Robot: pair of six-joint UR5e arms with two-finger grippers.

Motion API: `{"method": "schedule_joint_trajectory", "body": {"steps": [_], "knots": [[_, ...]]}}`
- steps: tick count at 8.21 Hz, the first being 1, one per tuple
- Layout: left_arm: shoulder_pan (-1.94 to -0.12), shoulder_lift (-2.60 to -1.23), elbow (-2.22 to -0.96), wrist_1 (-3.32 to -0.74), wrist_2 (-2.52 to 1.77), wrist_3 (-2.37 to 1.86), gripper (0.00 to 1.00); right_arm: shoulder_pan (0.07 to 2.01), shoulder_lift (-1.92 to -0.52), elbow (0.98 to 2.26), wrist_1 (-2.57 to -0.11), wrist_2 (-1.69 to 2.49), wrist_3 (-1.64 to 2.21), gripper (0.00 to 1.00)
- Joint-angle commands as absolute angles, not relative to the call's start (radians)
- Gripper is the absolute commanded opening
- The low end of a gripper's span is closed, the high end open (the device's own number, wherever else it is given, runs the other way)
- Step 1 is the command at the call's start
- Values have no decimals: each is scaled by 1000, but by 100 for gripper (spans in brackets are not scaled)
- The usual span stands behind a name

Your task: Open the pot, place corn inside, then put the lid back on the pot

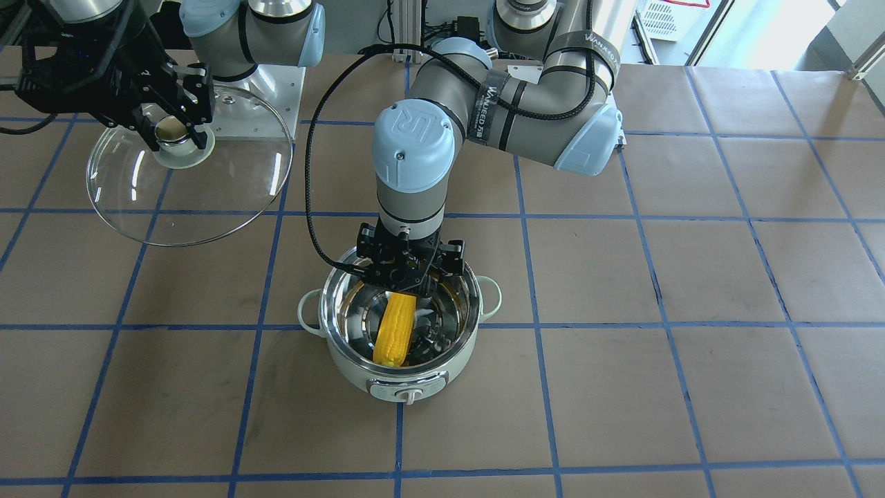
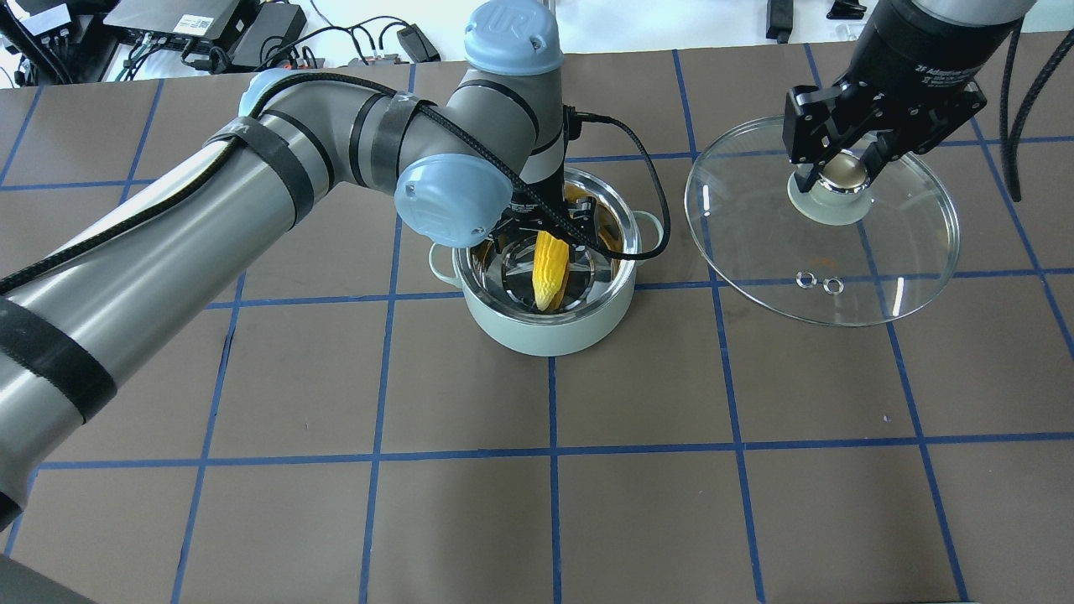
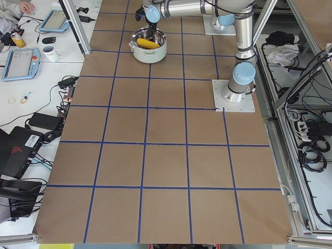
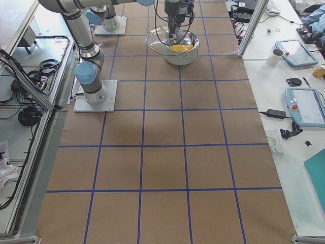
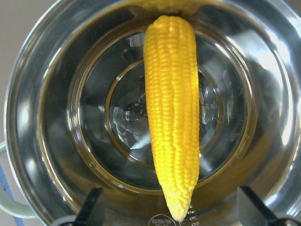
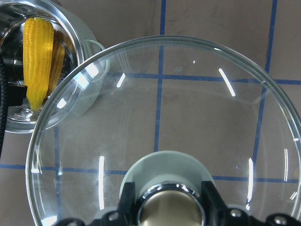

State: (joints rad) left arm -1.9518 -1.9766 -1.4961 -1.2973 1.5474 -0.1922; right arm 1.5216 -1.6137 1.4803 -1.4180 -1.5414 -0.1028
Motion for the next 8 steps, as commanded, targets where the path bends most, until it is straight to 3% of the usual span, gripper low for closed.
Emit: {"method": "schedule_joint_trajectory", "body": {"steps": [1,5,8], "knots": [[-1877,-1959,-1471,-1327,1540,-190,100,1523,-1608,1482,-1422,-1540,-101,14],[-1582,-1832,-1431,-1521,1548,54,100,1706,-1466,1465,-1625,-1537,74,13],[-1542,-1729,-1433,-1565,1586,58,100,1905,-1266,1430,-1849,-1561,326,13]]}}
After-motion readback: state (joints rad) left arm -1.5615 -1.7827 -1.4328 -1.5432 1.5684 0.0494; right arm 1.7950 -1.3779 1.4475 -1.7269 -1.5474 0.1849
